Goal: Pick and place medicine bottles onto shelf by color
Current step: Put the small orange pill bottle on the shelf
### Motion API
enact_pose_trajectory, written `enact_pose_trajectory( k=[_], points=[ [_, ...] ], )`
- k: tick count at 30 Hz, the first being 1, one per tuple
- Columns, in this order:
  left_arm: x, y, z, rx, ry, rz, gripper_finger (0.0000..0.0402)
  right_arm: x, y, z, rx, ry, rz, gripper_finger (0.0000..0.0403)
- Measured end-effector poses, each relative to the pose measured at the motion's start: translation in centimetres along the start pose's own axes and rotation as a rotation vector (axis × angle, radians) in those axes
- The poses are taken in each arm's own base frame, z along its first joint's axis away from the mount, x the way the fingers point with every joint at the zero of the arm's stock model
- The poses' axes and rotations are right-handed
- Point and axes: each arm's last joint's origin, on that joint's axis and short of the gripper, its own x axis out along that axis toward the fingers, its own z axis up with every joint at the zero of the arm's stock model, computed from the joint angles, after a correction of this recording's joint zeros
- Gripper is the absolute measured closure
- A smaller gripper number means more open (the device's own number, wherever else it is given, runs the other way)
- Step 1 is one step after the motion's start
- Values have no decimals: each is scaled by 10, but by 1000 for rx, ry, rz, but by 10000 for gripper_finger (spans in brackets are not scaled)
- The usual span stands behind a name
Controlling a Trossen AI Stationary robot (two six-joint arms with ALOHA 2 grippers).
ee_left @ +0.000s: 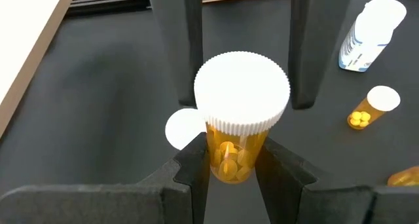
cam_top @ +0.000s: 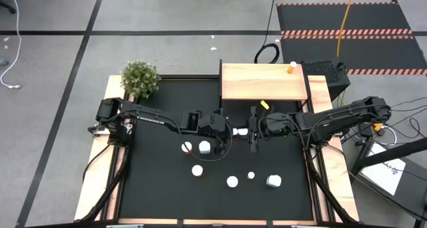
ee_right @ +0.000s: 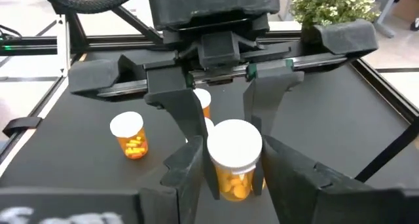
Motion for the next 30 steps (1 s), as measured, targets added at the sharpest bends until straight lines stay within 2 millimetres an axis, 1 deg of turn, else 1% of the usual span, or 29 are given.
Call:
enact_pose_trajectory(
  k=[7,26,30],
  points=[
    [0,0,0,-1,4,0,291,4,0,-1,-22,-5,0,269],
    [0,0,0,-1,4,0,291,4,0,-1,-24,-4,-1,269],
    [0,0,0,-1,5,1,291,4,0,-1,-24,-3,-1,278]
  ],
)
